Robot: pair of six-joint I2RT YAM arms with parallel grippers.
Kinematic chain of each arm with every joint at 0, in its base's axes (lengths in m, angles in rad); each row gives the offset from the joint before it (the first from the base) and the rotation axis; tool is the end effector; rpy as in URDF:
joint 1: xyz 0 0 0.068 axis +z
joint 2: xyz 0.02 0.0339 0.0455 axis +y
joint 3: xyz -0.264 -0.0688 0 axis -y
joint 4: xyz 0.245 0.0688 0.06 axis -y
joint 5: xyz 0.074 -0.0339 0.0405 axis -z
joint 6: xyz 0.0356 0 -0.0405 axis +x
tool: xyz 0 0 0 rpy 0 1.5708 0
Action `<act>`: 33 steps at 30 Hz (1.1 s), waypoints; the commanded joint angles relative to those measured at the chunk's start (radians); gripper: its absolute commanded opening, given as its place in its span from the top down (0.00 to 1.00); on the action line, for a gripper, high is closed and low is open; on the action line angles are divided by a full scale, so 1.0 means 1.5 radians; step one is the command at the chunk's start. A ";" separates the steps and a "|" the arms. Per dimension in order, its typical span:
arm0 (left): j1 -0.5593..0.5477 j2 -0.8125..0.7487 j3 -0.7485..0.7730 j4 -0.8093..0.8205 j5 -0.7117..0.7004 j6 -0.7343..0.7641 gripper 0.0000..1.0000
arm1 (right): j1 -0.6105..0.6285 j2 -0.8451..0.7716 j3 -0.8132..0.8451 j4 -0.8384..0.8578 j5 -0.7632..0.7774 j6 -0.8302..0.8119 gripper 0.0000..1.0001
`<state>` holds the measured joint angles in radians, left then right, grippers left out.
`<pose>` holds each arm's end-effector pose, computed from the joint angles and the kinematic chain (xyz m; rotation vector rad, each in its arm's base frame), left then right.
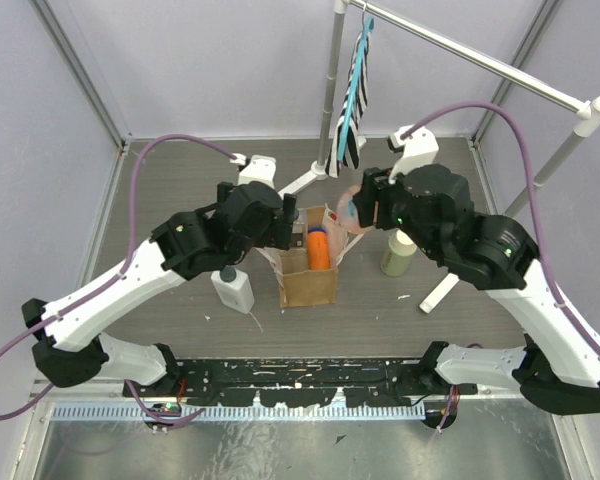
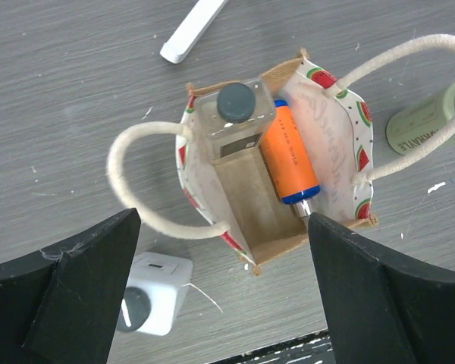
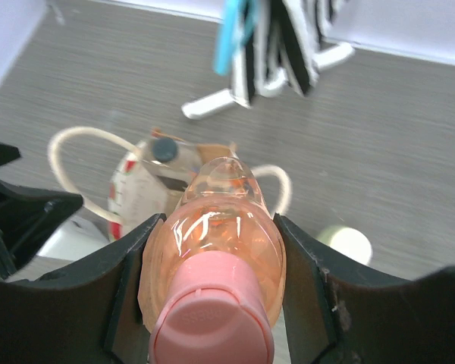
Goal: Take the personal care products out of the canvas bag
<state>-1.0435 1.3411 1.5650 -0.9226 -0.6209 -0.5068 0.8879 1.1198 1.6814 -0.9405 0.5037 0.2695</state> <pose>0.1509 -0.2180 0.4172 0.2547 2.1128 -0.2040 0.1257 0.1273 0.4935 -0.2600 1.8937 0.2928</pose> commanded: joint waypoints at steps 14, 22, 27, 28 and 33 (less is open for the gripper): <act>0.008 0.202 0.038 0.146 0.040 0.080 0.01 | -0.001 -0.142 -0.201 -0.038 0.041 0.099 0.73; 0.051 0.253 0.005 0.176 0.011 0.034 0.01 | -0.001 -0.168 -0.330 -0.029 0.075 0.172 0.73; 0.062 0.293 0.007 0.178 -0.010 0.006 0.01 | -0.001 -0.157 -0.410 0.004 0.082 0.206 0.73; 0.065 0.302 0.011 0.176 -0.007 -0.003 0.01 | -0.001 -0.157 -0.421 0.011 0.084 0.210 0.73; 0.080 0.351 0.044 0.150 -0.007 -0.043 0.01 | -0.001 -0.151 -0.446 0.024 0.099 0.210 0.72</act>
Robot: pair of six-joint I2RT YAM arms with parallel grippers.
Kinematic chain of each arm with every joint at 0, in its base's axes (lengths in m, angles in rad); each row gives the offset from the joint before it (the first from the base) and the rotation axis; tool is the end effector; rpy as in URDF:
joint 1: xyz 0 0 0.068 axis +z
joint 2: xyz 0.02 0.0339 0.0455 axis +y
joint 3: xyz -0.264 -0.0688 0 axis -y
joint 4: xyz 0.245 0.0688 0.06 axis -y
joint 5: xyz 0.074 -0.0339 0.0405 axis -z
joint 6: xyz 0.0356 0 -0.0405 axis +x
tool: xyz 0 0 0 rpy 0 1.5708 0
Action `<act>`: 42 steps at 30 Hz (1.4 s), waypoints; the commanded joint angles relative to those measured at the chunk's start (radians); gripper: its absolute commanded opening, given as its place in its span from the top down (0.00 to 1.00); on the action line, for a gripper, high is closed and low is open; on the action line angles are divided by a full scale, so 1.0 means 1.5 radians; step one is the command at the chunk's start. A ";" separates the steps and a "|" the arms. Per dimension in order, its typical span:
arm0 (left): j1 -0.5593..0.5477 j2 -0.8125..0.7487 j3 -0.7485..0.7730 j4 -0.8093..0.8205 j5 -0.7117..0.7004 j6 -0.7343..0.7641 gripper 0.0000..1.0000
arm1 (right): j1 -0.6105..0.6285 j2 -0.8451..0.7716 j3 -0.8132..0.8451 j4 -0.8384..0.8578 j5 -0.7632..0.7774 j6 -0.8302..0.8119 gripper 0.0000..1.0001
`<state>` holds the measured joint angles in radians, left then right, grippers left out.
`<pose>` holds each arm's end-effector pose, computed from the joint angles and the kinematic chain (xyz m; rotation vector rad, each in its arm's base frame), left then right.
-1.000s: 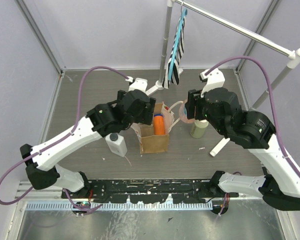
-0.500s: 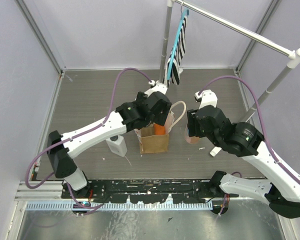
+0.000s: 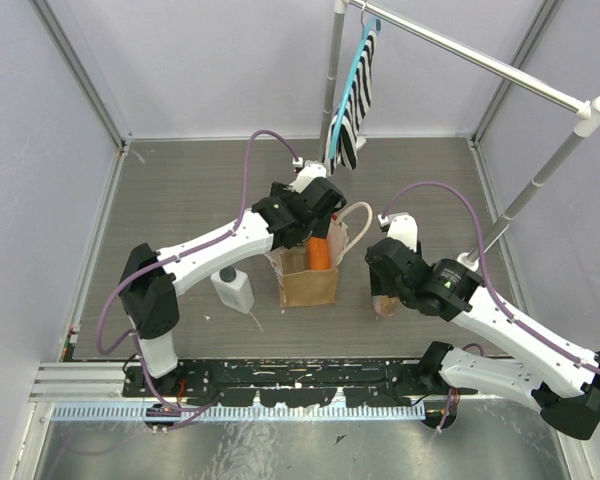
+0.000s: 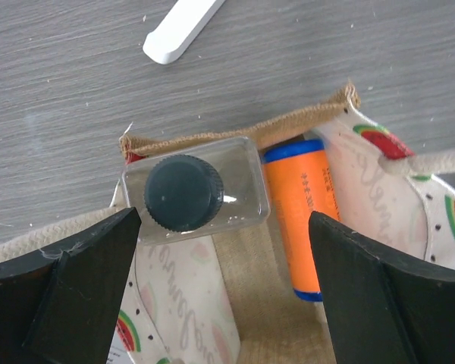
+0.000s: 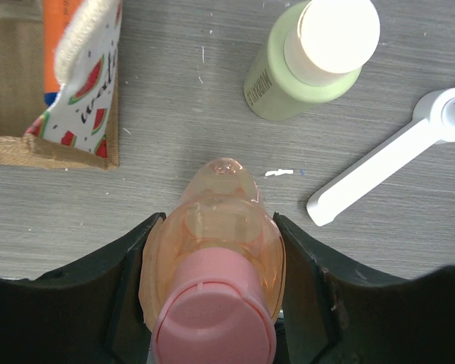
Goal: Take the personal care products out of the canvas bag
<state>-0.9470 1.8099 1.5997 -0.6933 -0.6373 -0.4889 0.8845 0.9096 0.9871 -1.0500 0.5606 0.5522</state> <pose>0.2498 -0.3108 0.2969 0.2591 2.2395 0.0458 0.1136 0.1088 0.3146 -0.1819 2.3391 -0.0322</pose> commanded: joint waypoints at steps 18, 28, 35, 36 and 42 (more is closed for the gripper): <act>0.024 0.079 0.022 -0.050 -0.040 -0.153 0.01 | 0.001 0.012 -0.046 0.120 0.063 0.014 0.65; 0.024 0.084 0.007 -0.015 -0.027 -0.149 0.04 | 0.001 0.034 -0.068 0.134 0.061 0.021 0.28; 0.023 0.036 0.011 -0.005 -0.025 -0.094 0.68 | 0.002 0.010 -0.026 0.124 0.055 0.007 0.01; 0.023 0.023 0.012 -0.003 -0.023 -0.082 0.88 | 0.001 0.005 -0.008 0.131 0.044 -0.005 0.00; 0.019 -0.089 0.004 -0.001 -0.068 -0.040 1.00 | 0.061 0.002 0.088 0.169 0.072 -0.064 0.00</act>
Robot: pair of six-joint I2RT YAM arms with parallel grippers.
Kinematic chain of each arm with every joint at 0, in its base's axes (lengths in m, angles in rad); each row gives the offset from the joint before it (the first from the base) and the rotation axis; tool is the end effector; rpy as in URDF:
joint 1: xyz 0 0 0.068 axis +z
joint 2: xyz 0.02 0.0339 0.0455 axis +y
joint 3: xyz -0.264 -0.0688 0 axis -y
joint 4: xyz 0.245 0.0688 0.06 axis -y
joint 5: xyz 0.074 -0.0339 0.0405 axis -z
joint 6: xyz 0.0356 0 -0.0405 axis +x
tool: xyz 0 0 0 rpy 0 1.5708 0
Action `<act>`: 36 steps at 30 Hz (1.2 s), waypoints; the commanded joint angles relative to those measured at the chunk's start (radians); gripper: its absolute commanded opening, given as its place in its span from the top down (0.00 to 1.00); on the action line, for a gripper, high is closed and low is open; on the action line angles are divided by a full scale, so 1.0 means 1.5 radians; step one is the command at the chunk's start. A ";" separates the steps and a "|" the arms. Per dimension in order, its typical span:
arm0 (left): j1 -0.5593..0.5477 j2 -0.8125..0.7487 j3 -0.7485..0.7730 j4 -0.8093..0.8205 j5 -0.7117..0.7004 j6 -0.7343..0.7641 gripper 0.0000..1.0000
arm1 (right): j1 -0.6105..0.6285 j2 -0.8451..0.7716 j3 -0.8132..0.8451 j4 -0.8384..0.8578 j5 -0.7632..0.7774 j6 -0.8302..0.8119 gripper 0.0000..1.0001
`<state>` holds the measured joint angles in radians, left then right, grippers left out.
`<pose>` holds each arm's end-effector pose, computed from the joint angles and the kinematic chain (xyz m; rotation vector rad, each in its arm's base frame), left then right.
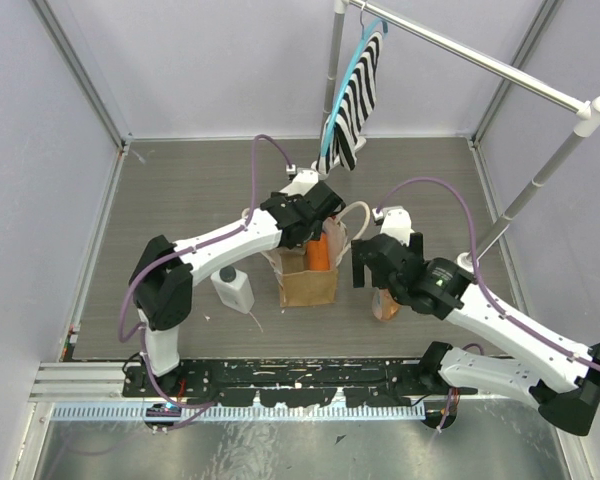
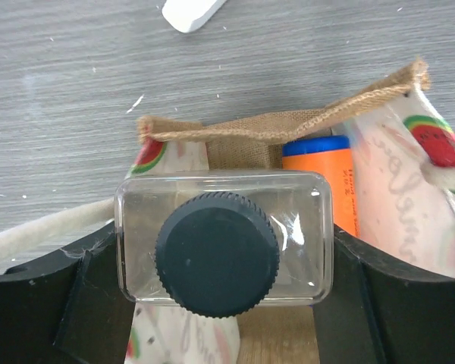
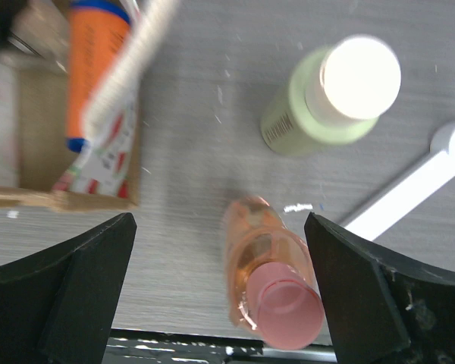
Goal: Take the personal care products out of the canvas bag
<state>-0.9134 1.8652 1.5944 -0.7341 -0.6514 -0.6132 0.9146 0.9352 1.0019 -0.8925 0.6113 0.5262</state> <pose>0.2637 -0.3063 0.2721 0.1205 2.3056 0.0989 0.1221 0.1251 0.3263 -0.1584 2.2115 0.0454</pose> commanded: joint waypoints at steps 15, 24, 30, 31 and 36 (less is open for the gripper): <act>-0.003 -0.388 0.105 -0.025 -0.132 0.136 1.00 | 0.072 0.184 0.112 0.329 -0.017 -0.205 0.00; 0.010 -0.478 0.025 -0.028 -0.195 0.162 1.00 | -0.014 0.347 0.127 0.365 -0.147 -0.162 0.01; 0.033 -0.520 -0.098 -0.017 -0.177 0.126 0.99 | -0.044 0.422 0.145 0.325 -0.207 -0.127 0.01; 0.034 -0.523 -0.112 -0.023 -0.175 0.120 0.99 | -0.044 0.430 0.152 0.315 -0.213 -0.124 0.01; 0.039 -0.536 -0.206 -0.024 -0.151 0.084 0.98 | -0.048 0.496 0.214 0.211 -0.247 -0.120 0.01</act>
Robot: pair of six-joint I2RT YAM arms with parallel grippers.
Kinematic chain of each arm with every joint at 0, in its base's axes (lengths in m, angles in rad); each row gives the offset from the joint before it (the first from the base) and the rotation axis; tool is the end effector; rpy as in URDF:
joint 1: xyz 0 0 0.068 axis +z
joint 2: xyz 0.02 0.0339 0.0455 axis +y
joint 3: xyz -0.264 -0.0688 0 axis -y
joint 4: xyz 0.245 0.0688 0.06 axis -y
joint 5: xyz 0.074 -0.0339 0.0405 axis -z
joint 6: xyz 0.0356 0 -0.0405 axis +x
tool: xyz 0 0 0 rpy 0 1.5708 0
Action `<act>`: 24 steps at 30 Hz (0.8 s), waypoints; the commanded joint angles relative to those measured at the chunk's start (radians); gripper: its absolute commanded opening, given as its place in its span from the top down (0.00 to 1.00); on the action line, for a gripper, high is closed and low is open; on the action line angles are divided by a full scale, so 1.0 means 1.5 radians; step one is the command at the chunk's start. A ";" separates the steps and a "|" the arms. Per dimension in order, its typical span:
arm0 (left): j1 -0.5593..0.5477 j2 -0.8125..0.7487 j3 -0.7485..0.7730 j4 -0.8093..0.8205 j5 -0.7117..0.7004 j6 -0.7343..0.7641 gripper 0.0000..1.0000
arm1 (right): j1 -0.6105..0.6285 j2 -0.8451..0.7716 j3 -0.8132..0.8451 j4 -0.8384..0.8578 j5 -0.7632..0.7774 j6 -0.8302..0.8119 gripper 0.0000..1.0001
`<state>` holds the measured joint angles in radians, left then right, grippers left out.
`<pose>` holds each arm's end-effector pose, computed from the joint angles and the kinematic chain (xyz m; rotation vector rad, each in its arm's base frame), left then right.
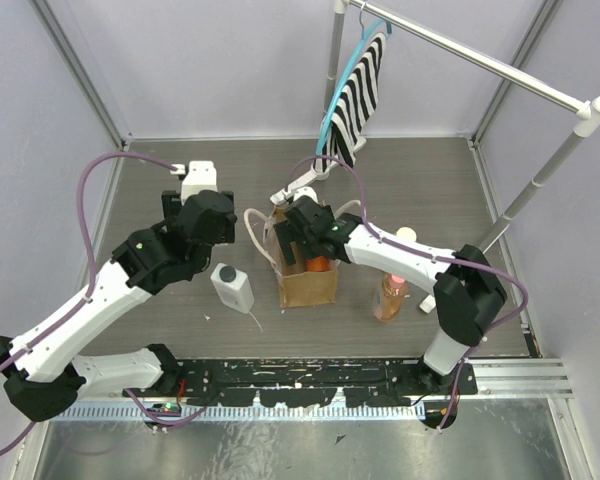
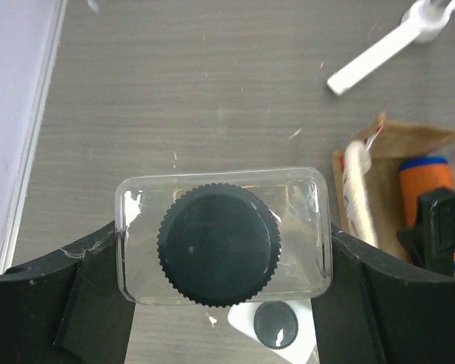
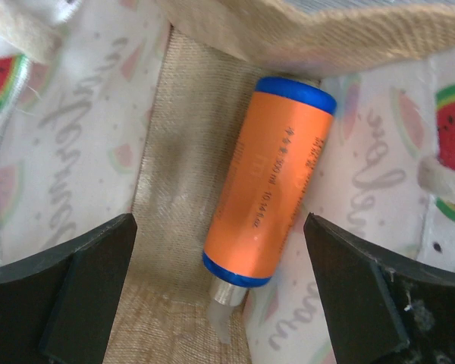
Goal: Take the personal care products out of the canvas bag
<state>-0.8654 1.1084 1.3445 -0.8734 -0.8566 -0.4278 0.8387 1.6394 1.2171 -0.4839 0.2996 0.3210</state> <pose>0.1531 -0.1383 0.4075 -0.0144 1.9730 0.1170 0.2436 0.2554 0.2462 -0.4985 2.3761 0.1523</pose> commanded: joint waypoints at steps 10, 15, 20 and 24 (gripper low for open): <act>0.019 -0.065 -0.128 0.054 0.006 -0.078 0.95 | 0.003 0.110 0.094 -0.187 -0.077 0.024 0.01; 0.025 -0.071 -0.146 0.049 0.018 -0.088 0.88 | 0.005 0.115 0.064 -0.189 -0.118 0.020 0.01; 0.029 -0.072 -0.180 0.058 0.044 -0.109 0.74 | 0.004 0.142 0.040 -0.183 -0.137 0.019 0.00; 0.034 -0.071 -0.222 0.074 0.071 -0.131 0.57 | 0.005 0.156 0.021 -0.166 -0.150 0.017 0.02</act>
<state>-0.8234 1.0237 1.0378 -0.8608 -0.7517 -0.5755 0.8402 1.8488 1.2770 -0.7341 0.1326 0.3428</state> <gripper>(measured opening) 0.804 0.988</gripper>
